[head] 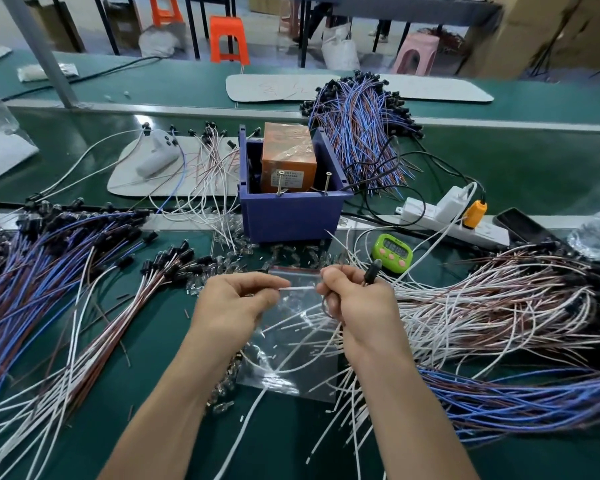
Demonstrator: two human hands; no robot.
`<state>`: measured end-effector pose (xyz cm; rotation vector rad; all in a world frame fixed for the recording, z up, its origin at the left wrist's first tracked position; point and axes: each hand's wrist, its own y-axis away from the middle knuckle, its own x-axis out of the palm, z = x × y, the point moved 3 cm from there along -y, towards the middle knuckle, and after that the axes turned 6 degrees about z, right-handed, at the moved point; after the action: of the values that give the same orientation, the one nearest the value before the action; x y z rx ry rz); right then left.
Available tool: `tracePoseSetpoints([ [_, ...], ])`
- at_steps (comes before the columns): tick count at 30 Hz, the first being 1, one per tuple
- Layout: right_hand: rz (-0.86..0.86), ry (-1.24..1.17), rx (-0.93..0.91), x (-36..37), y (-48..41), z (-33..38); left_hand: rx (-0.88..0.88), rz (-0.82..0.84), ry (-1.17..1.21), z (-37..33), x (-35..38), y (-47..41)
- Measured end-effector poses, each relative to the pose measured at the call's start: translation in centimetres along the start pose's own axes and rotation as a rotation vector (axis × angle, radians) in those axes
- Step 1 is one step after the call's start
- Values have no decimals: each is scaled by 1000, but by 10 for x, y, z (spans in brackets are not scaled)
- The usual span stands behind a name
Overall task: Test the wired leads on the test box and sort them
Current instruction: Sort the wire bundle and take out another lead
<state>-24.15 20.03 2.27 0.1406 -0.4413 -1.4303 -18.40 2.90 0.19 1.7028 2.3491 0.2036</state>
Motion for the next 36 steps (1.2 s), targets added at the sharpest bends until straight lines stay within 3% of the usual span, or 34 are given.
tracePoseSetpoints([
  [4,-30,43,-59,-14,-6,10,18,-208,78,-6,-24,0],
  [11,97,435,-140,-8,-12,18,193,-267,-50,-35,-16,-5],
  [20,53,222,-287,-17,-22,40,349,-449,-412,-72,-13,-21],
  [25,48,93,-272,-14,-30,46,306,-492,-376,-73,-16,-36],
  [36,22,142,-267,-13,-44,49,273,-515,-394,-71,-17,-48],
])
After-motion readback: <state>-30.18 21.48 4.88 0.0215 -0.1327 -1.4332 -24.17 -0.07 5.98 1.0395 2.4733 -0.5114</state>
